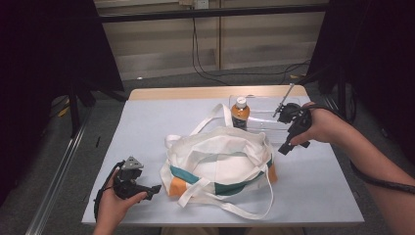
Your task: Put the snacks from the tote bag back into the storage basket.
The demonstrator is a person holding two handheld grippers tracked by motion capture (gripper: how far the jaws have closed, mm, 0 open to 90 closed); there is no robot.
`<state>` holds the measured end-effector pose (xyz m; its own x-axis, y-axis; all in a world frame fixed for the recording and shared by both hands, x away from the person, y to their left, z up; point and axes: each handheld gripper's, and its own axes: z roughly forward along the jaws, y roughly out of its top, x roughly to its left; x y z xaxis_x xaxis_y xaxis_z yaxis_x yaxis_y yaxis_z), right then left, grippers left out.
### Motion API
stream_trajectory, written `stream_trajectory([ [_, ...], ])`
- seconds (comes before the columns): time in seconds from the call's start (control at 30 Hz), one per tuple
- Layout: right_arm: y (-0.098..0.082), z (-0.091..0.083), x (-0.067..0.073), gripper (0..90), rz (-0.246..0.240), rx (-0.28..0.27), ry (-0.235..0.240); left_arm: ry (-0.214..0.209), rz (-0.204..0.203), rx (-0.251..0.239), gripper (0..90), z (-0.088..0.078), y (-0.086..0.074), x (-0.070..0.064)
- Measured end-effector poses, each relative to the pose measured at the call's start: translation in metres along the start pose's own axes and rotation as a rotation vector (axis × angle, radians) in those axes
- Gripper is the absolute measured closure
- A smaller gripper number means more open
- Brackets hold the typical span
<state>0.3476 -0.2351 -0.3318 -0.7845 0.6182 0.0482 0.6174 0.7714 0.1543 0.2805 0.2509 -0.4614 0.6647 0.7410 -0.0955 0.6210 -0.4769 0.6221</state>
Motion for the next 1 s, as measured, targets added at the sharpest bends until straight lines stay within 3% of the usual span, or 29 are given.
stream_trajectory([
  [0.63, -0.024, 0.014, 0.004, 14.2, 0.014, 0.004, 0.008, 0.008, 0.002, 0.004, 5.3, 0.0, 0.002, -0.002],
  [0.7, -0.027, 0.016, 0.005, 14.1, 0.016, 0.009, 0.012, 0.01, 0.027, 0.02, 5.3, -0.001, 0.002, 0.0],
  [0.83, -0.033, 0.023, 0.007, 14.1, 0.022, -0.014, 0.027, 0.009, 0.023, 0.02, 5.3, 0.0, 0.002, -0.001],
  [1.0, -0.04, 0.031, 0.01, 14.1, 0.023, 0.006, 0.004, 0.003, 0.027, 0.033, 5.3, 0.0, 0.004, -0.001],
])
